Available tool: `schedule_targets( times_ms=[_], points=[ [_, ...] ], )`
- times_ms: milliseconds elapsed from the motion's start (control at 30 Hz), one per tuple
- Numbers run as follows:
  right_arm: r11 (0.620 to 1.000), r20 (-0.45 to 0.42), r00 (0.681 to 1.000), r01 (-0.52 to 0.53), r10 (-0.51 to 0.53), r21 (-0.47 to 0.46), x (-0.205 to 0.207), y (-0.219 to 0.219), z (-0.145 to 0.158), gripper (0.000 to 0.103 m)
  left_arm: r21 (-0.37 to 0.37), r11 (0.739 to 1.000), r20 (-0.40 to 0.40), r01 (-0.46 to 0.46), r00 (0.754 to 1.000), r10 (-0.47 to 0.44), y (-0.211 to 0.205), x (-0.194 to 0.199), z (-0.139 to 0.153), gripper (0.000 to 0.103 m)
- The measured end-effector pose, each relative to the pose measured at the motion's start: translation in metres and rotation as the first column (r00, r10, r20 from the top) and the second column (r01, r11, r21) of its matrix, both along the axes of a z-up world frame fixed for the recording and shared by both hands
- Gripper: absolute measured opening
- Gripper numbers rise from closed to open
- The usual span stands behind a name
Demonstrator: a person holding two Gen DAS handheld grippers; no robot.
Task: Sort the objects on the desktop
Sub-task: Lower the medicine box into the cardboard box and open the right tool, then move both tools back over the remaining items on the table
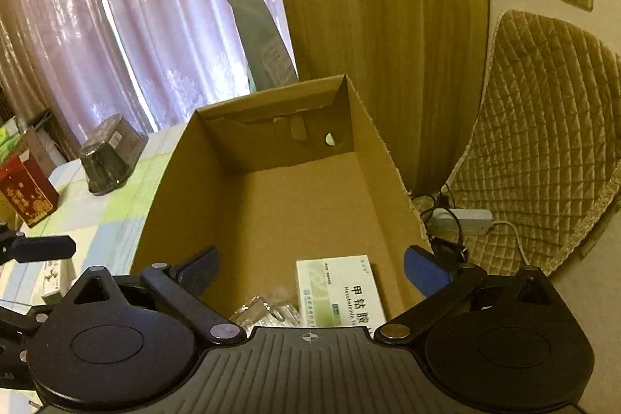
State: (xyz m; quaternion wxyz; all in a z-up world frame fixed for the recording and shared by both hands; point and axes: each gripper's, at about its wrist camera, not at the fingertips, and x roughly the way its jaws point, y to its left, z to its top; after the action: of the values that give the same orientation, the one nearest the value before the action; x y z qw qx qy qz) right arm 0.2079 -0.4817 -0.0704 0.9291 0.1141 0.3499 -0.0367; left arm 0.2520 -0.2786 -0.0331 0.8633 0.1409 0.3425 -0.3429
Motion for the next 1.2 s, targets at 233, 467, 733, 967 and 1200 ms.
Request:
schedule_targets(
  times_ms=[233,467,733,967,1200],
  points=[
    [1.0,0.018,1.0,0.019,-0.02,0.011,-0.016,0.002,0.011,0.103,-0.002,1.0,-0.006,-0.029,1.0,0.029,0.019,-0.012,0.003,0.075],
    [1.0,0.034,0.999,0.016,-0.016,0.003,-0.04,0.013,0.023,0.103,-0.01,0.998,-0.012,-0.069,0.998,0.069,0.048,-0.03,0.008,0.076],
    [1.0,0.047,0.999,-0.02,0.02,0.002,-0.074,0.043,0.033,0.103,0.0,0.992,-0.023,-0.129,0.991,0.129,0.091,-0.059,0.009,0.078],
    [0.998,0.066,0.996,-0.061,0.06,0.028,-0.107,0.077,0.036,0.103,0.019,0.976,-0.023,-0.219,0.975,0.219,0.146,-0.085,0.011,0.079],
    [0.993,0.036,0.994,-0.108,0.106,0.044,-0.126,0.107,0.029,0.103,0.047,0.957,-0.016,-0.288,0.957,0.289,0.197,-0.117,0.014,0.081]
  ],
)
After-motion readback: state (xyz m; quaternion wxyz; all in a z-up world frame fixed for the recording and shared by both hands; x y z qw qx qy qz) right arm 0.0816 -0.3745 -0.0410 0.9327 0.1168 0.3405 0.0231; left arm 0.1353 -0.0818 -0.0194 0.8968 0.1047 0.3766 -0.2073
